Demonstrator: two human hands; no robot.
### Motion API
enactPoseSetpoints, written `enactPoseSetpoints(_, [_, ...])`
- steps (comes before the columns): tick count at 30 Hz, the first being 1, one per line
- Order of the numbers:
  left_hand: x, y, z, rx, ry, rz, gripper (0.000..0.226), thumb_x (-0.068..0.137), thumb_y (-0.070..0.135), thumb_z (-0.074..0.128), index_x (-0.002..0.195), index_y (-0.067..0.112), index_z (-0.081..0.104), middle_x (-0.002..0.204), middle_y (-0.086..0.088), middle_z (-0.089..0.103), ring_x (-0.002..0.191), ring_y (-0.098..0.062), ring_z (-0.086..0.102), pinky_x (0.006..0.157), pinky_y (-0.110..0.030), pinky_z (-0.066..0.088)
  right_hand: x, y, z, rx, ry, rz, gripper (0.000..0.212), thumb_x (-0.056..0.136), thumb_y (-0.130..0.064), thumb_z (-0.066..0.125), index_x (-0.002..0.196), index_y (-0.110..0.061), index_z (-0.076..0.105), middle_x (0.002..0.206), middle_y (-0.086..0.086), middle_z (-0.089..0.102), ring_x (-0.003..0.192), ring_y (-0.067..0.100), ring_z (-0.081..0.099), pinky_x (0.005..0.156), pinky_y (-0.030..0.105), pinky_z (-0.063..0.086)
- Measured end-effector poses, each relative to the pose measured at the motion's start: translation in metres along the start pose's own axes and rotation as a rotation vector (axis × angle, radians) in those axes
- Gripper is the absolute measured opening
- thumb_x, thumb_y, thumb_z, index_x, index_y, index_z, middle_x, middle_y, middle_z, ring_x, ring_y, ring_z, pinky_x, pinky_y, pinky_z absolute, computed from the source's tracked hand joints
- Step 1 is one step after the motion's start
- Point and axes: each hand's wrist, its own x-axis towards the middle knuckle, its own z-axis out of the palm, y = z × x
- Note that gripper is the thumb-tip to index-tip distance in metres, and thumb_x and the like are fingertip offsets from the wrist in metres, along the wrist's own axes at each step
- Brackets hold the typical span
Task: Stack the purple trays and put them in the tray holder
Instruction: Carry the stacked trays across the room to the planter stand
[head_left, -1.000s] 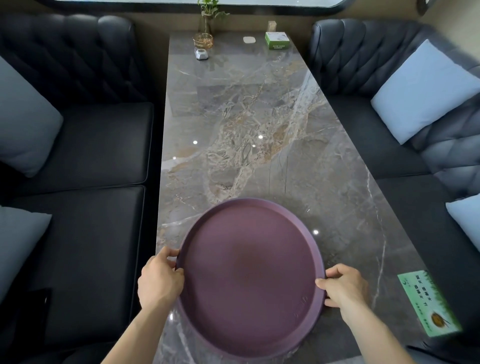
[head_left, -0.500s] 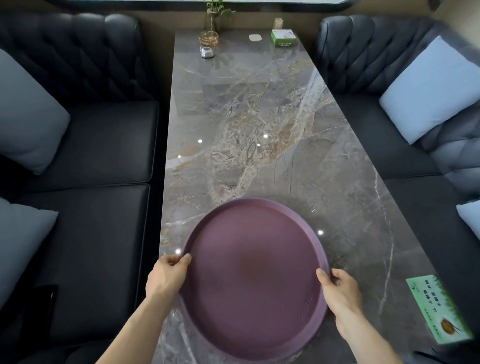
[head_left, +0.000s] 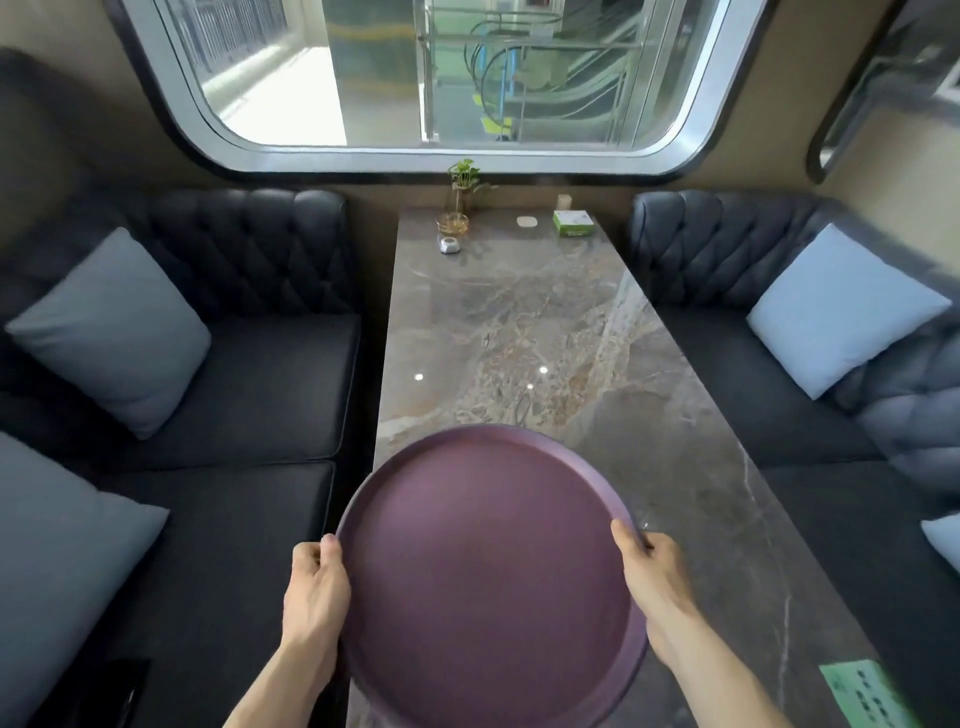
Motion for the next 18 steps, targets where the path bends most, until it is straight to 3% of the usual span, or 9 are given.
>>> enactPoseSetpoints(4, [0.003,0.054,-0.024,-0.089,0.034,0.085,0.036,0.099,0.048,0.036,0.097,0.016,0.053,0.091,-0.008,0.061,0.084,-0.029,0.056,0.073,-0.041,0.043,-0.015,-0.063,0.002,-0.017,0.048,-0.148,0.033,0.091,-0.045,0.057,0.097,-0.012,0.052,0.081,0.0,0.056,0.072,0.021,0.053,0.068,0.036,0.042])
enactPoseSetpoints(7, [0.004,0.097,-0.042,-0.151,0.064,0.156,0.036,0.099,0.046,0.038,0.095,0.014,0.053,0.086,-0.008,0.059,0.076,-0.027,0.053,0.067,-0.039,0.041,-0.027,-0.113,-0.002,-0.041,0.075,-0.274,0.033,0.096,-0.039,0.05,0.078,-0.013,0.054,0.067,0.0,0.052,0.058,0.018,0.048,0.052,0.031,0.037])
enactPoseSetpoints(9, [0.002,0.126,-0.053,-0.193,0.087,0.195,0.035,0.099,0.044,0.039,0.09,0.013,0.05,0.081,-0.007,0.053,0.068,-0.024,0.047,0.062,-0.037,0.037,-0.035,-0.144,-0.005,-0.047,0.125,-0.323,0.038,0.099,-0.031,0.044,0.065,-0.015,0.048,0.063,0.002,0.051,0.054,0.017,0.045,0.049,0.03,0.033])
enactPoseSetpoints(11, [-0.001,0.152,-0.063,-0.231,0.11,0.228,0.033,0.099,0.042,0.039,0.088,0.013,0.049,0.08,-0.006,0.051,0.065,-0.022,0.044,0.061,-0.037,0.035,-0.044,-0.173,-0.009,-0.064,0.202,-0.345,0.033,0.099,-0.02,0.043,0.068,-0.01,0.049,0.069,0.004,0.055,0.058,0.019,0.049,0.05,0.029,0.033])
enactPoseSetpoints(13, [-0.006,0.176,-0.072,-0.259,0.116,0.264,0.028,0.099,0.04,0.039,0.103,0.017,0.055,0.092,-0.004,0.058,0.075,-0.023,0.051,0.069,-0.038,0.041,-0.055,-0.2,-0.014,-0.081,0.259,-0.367,0.028,0.096,-0.012,0.042,0.067,-0.013,0.044,0.069,0.004,0.053,0.058,0.023,0.047,0.051,0.029,0.033])
enactPoseSetpoints(16, [-0.015,0.205,-0.086,-0.307,0.083,0.347,0.036,0.098,0.039,0.039,0.131,0.036,0.055,0.116,0.006,0.059,0.108,-0.022,0.057,0.097,-0.039,0.045,-0.07,-0.232,-0.022,-0.038,0.261,-0.402,0.038,0.092,-0.006,0.041,0.058,-0.021,0.035,0.066,0.002,0.045,0.054,0.022,0.039,0.052,0.031,0.033])
enactPoseSetpoints(18, [-0.019,0.22,-0.093,-0.295,0.05,0.387,0.039,0.097,0.041,0.041,0.133,0.04,0.056,0.122,0.005,0.063,0.114,-0.023,0.059,0.103,-0.041,0.046,-0.079,-0.25,-0.025,-0.029,0.202,-0.436,0.026,0.094,-0.012,0.043,0.073,-0.02,0.056,0.085,0.007,0.057,0.073,0.028,0.053,0.067,0.035,0.044])
